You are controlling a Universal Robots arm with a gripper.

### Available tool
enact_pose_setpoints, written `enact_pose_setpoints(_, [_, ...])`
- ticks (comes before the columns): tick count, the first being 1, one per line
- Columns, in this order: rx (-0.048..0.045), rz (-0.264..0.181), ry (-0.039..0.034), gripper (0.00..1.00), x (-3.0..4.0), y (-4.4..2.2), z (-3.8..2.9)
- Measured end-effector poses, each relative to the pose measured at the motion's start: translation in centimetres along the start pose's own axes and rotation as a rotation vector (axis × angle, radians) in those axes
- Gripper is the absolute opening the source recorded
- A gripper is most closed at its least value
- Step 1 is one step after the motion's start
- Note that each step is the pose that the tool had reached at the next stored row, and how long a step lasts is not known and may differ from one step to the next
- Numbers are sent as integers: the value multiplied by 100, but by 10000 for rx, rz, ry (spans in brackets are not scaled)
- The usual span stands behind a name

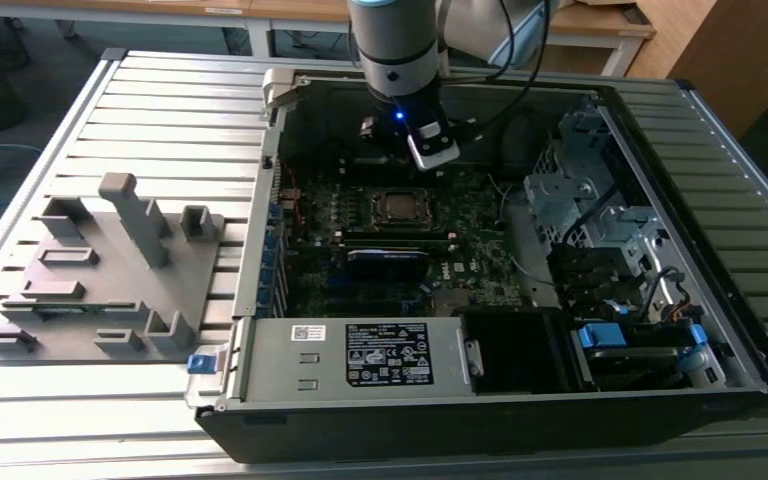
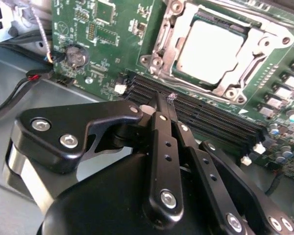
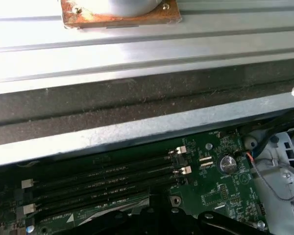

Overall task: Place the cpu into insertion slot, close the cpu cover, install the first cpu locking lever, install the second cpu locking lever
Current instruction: 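Install the first cpu locking lever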

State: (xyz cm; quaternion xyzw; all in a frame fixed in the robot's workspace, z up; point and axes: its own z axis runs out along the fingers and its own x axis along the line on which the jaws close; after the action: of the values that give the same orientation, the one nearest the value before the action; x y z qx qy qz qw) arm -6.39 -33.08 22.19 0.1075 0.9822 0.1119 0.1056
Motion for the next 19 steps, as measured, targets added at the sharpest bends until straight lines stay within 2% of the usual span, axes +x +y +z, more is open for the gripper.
enact_pose_setpoints(5, [507,-21,297,10,-2,2,8])
enact_pose_setpoints(8, [811,-39,449,10,-2,1,13])
enact_pose_setpoints(14, [1379,-84,695,10,-1,-2,24])
enact_pose_setpoints(19, [1742,-109,866,10,1,-4,31])
